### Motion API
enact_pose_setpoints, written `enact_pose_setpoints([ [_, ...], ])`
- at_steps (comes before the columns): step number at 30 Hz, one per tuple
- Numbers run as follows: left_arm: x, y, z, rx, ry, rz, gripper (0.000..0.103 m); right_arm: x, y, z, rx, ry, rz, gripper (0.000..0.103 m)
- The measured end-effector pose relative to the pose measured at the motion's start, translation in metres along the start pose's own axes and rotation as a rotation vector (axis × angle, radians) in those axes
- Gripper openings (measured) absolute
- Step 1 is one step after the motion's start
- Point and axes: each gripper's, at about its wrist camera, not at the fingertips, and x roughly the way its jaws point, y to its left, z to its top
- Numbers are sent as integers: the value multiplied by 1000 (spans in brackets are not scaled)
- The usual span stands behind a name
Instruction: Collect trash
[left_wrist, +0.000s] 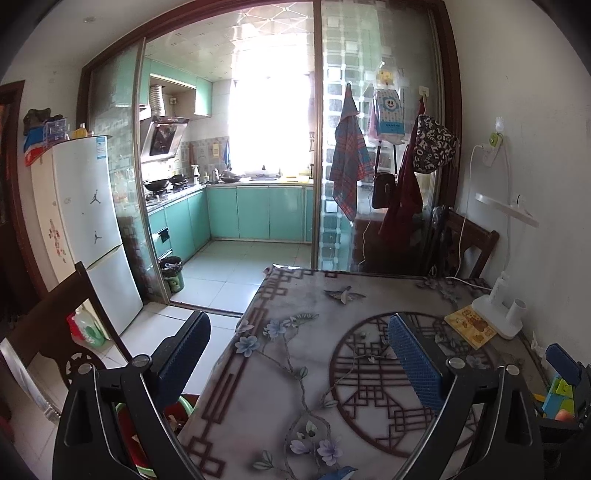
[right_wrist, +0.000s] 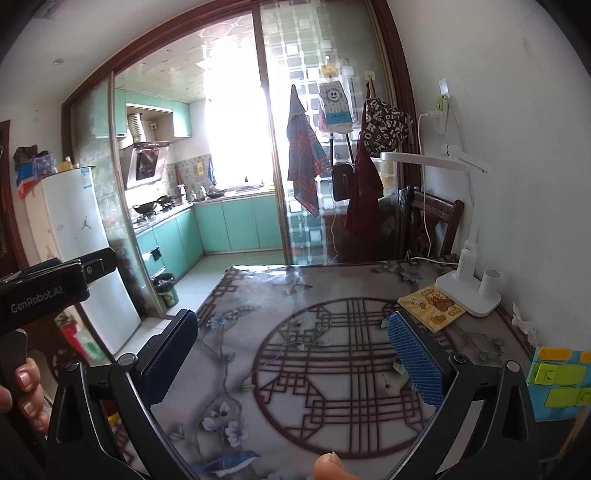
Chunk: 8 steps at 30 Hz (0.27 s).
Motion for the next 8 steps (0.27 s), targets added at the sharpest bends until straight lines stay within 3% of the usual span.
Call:
enact_pose_setpoints([
  [8, 29, -17, -5, 64, 36, -64, 97, 24, -11, -6, 20, 46, -8, 103],
])
